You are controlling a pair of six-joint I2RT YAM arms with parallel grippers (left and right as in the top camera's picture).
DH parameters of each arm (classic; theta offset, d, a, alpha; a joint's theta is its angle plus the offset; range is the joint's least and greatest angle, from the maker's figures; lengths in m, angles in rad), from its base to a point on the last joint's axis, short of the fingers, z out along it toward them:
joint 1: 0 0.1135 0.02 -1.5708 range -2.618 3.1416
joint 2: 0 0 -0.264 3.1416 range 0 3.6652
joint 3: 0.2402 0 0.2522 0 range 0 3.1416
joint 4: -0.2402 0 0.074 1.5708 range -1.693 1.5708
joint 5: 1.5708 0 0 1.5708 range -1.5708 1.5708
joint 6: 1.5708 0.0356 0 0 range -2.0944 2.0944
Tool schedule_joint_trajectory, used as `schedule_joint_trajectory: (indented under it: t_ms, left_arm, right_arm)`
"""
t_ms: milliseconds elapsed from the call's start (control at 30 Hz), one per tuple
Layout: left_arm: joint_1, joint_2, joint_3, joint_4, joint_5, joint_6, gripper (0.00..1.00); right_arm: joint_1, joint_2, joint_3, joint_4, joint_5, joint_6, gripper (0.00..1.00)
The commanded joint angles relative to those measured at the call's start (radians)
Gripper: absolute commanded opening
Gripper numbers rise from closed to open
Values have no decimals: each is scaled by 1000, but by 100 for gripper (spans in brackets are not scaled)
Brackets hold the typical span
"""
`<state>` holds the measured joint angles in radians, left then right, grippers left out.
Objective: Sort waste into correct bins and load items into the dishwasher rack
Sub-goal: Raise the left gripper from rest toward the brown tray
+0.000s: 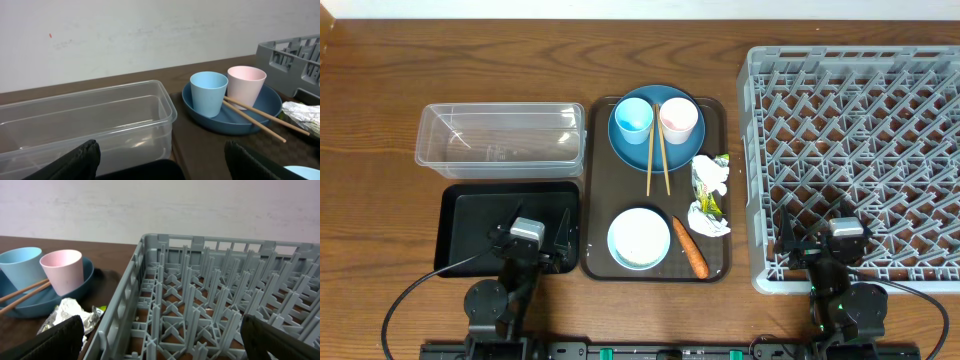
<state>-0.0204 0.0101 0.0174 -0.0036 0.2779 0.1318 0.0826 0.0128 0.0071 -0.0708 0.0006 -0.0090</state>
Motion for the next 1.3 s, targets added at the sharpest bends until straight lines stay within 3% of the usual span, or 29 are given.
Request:
schedule_joint_trajectory:
  t_ms: [0, 433, 700, 800, 1000, 1267]
  left_arm:
    - [6, 1, -13, -42, 17, 2, 82]
    - [6, 1, -13, -40, 25, 2, 82]
    - [6, 0, -13, 26, 141, 1, 82]
    - [6, 0, 0, 74, 243, -86, 82]
    - [6, 5, 105, 68, 389, -275, 82]
    - [6, 206, 431, 34, 548, -295, 82]
  right_arm:
    - [-18, 1, -2, -4, 3, -11, 99]
    - [-18, 1, -2, -4, 3, -11, 99]
    - [-18, 1, -2, -4, 3, -11, 99]
    - [-18, 1, -2, -4, 3, -11, 99]
    - [-18, 1, -2, -4, 3, -11, 99]
    - [-18, 1, -2, -4, 3, -11, 99]
